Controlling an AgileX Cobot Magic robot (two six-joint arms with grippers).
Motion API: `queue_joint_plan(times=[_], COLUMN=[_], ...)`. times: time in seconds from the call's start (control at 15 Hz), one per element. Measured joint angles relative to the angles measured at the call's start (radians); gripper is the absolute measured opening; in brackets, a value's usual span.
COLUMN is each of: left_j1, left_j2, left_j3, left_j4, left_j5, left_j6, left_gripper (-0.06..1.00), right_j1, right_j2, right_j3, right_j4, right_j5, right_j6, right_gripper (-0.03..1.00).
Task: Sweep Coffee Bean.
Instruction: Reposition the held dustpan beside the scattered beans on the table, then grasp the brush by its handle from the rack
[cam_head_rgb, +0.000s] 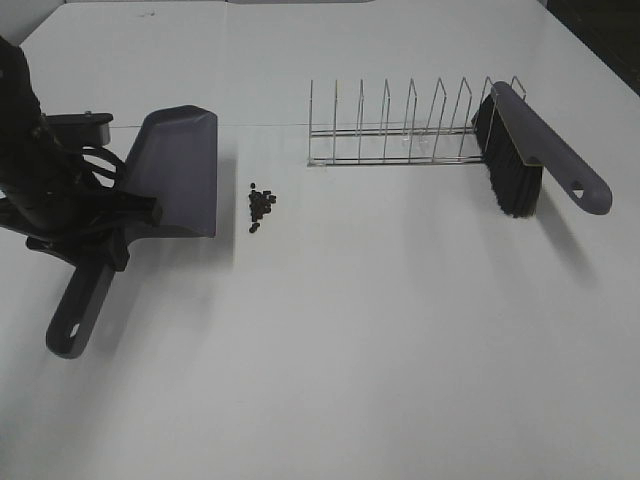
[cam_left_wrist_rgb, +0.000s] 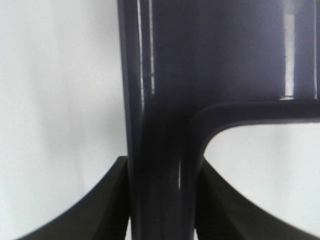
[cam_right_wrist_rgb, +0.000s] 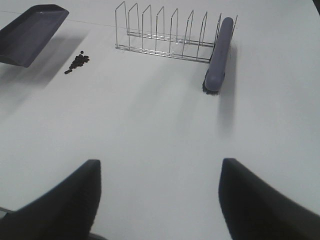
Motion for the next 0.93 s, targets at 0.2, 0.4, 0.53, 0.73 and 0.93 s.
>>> queue_joint_plan(times=[0.2, 0.4, 0.53, 0.73, 0.93], left_j1=[0.0, 0.0, 0.0, 0.0, 0.0], left_j2=[-0.004, -0.004, -0.004, -0.004, -0.004], left_j3=[0.0, 0.0, 0.0, 0.0, 0.0], left_j4=[0.001, 0.001, 0.001, 0.001, 0.001], left_j5=[0.006, 0.006, 0.006, 0.006, 0.009], left_j6=[0.0, 0.0, 0.0, 0.0, 0.002], left_gripper=[0.32, 0.32, 0.32, 0.32, 0.32], right_j1=[0.0, 0.0, 0.0, 0.0, 0.0], right_j2=[0.0, 0.02, 0.074, 0.266, 0.541], right_j3=[0.0, -0.004, -0.015, -0.023, -0.086], right_j4=[0.005, 0.004, 0.002, 0.006, 0.006], right_j5=[0.0, -0.015, -0.1, -0.366, -0.516], right_j6=[0.0, 0.01, 0.011, 0.011, 0.011], right_gripper=[0.56, 0.56, 0.56, 0.56, 0.56])
